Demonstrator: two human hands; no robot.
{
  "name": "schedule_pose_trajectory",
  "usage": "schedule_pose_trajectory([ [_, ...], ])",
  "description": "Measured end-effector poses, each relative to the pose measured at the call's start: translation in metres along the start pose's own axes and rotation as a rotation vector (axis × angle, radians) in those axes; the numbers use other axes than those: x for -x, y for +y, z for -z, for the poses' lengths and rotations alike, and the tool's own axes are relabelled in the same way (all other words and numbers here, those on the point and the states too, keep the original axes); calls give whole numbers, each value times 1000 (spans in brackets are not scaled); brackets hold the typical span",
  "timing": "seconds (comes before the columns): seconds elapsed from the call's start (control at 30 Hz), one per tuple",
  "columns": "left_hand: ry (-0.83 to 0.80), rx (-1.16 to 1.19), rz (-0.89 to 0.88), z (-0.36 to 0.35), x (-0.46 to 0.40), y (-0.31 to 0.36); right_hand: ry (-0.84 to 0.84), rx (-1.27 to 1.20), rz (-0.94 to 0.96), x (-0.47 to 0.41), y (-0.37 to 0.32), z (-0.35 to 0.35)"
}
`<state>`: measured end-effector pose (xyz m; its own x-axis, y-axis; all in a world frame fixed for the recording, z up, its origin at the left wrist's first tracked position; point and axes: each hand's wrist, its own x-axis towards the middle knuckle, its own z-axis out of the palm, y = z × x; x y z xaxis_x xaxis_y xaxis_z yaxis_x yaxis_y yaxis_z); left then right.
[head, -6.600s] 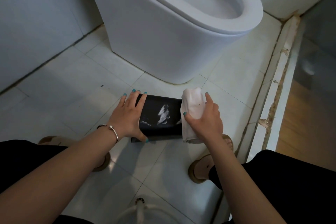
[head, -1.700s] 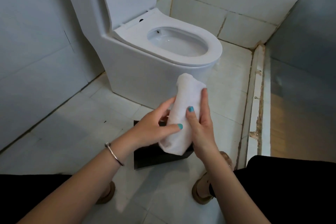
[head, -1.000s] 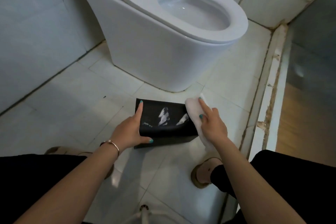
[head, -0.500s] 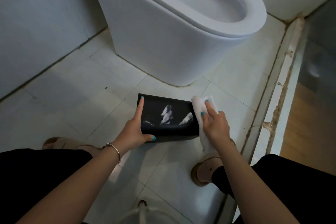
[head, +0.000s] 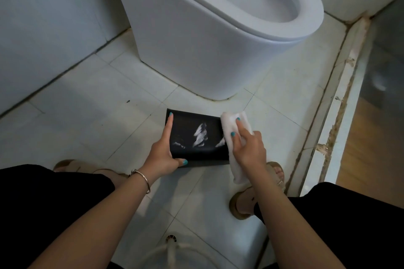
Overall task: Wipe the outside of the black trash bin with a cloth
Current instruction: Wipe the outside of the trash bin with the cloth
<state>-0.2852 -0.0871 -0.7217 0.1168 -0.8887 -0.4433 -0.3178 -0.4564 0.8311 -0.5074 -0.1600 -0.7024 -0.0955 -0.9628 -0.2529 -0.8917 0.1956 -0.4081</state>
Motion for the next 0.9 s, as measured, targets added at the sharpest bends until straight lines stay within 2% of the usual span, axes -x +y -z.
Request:
schedule_pose_trajectory([
  [0.17, -3, -14, -2, -1, -1, 0, 39, 31, -111, 5, -5, -6],
  [0.37, -14, -36, -19, 0, -2, 0, -19, 128, 130, 4, -4, 1],
  [0.5, -19, -31, -16, 2, -4, 0, 30, 75, -75, -7, 6, 6],
  [0.6, -26, -25, -12, 0, -4, 1, 59, 62, -122, 4, -8, -5],
  [0.8, -17, -15, -23, 0, -1, -1, -1, 133, 60, 15, -18, -7],
  [0.9, -26, 0, -14, 2, -2, -2, 10, 152, 14, 3, -1, 1],
])
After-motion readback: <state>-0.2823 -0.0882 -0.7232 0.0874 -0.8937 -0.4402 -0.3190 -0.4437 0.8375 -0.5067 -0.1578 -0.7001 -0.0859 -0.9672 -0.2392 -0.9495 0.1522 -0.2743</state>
